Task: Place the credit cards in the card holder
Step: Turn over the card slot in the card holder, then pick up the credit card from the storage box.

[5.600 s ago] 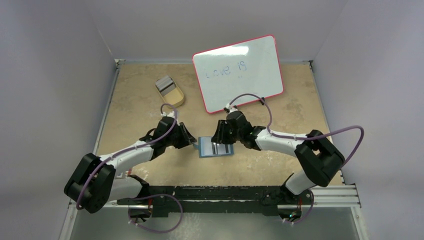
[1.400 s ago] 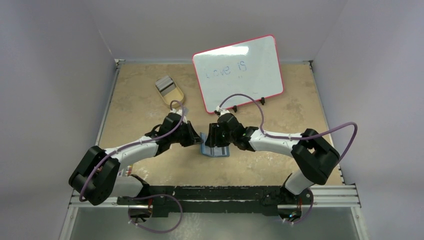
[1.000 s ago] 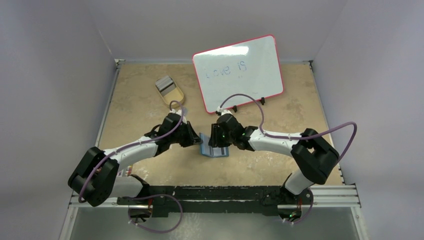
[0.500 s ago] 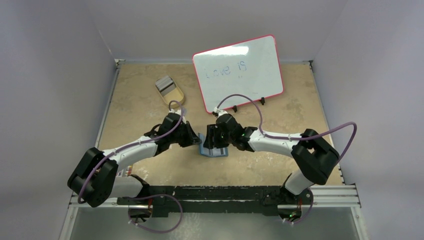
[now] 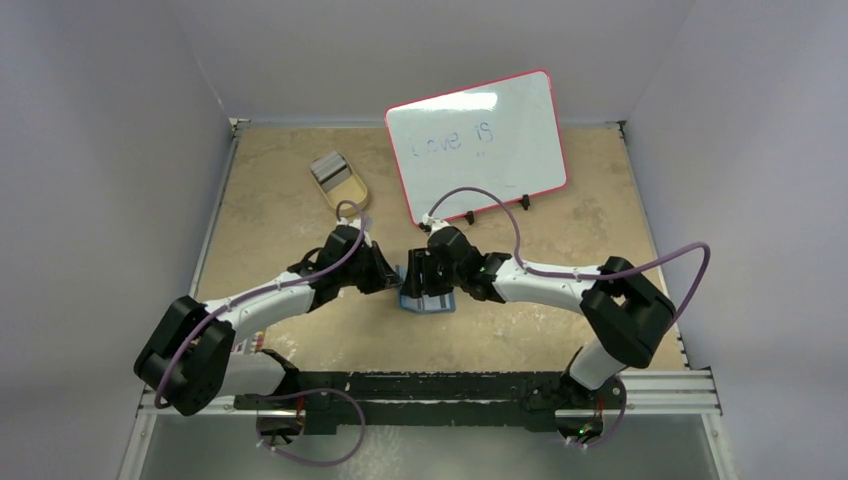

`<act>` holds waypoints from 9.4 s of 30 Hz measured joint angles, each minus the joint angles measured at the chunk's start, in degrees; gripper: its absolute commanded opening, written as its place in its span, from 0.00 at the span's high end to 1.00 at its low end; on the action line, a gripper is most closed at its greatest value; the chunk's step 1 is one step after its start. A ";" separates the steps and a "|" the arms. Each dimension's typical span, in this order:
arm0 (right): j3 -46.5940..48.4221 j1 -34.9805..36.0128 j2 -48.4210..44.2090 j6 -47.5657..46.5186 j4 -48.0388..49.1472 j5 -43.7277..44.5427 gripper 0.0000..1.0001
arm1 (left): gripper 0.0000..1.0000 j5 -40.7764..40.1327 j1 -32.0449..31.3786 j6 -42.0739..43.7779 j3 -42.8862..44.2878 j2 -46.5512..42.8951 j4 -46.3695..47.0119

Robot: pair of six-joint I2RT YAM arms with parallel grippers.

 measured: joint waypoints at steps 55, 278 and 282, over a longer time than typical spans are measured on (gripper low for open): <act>1.11 1.31 -8.61 0.44 -14.67 16.48 0.61 | 0.74 -7.61 0.00 3.67 1.73 -0.37 -6.12; 5.31 1.55 2.64 -2.93 -10.95 17.79 0.36 | 0.36 -21.07 22.10 35.41 40.22 19.87 -22.80; 3.63 1.55 -3.32 -3.19 -10.58 15.47 0.35 | 0.31 -21.90 22.25 45.53 46.88 25.31 -24.41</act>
